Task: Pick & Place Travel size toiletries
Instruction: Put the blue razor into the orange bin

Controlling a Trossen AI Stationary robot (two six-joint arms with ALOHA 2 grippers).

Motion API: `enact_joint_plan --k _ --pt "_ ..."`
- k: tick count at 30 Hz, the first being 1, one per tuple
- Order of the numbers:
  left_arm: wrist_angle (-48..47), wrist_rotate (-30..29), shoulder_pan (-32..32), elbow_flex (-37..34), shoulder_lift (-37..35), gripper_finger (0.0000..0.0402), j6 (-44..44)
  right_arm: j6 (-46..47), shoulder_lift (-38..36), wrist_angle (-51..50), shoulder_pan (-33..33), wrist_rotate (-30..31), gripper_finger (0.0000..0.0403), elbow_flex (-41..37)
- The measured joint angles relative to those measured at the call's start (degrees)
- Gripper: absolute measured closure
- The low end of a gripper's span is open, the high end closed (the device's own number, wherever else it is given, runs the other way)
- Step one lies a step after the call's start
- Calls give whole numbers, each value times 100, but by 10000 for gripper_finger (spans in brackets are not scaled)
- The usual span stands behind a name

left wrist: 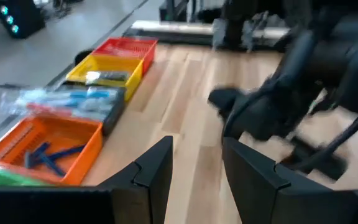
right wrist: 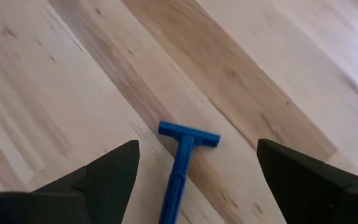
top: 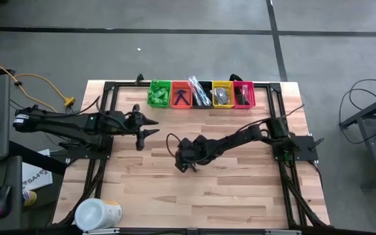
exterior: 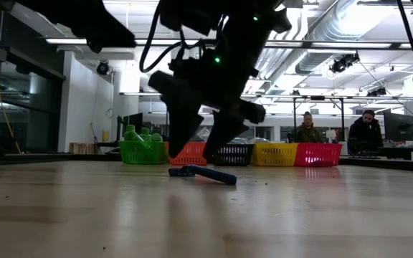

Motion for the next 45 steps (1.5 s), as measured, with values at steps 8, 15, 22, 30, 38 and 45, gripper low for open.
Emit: enact_joint_plan --k 8,15,22,30,38,45 --pt "-100 -18 -339 7 -303 261 -166 557 118 -349 236 508 83 2" --pt "-235 -22 -462 11 -409 261 -307 606 262 -282 351 713 111 -50" --pt "-238 -22 -535 11 -415 261 -325 737 451 -89 394 731 145 -39" --pt "-246 -21 -533 11 -415 261 -298 733 459 -68 397 500 243 -37" --pt "-270 -20 -533 11 -415 261 -298 552 423 -127 329 129 363 -37" --pt "-267 -219 -530 11 -414 261 -168 7 52 -541 290 338 376 -83"
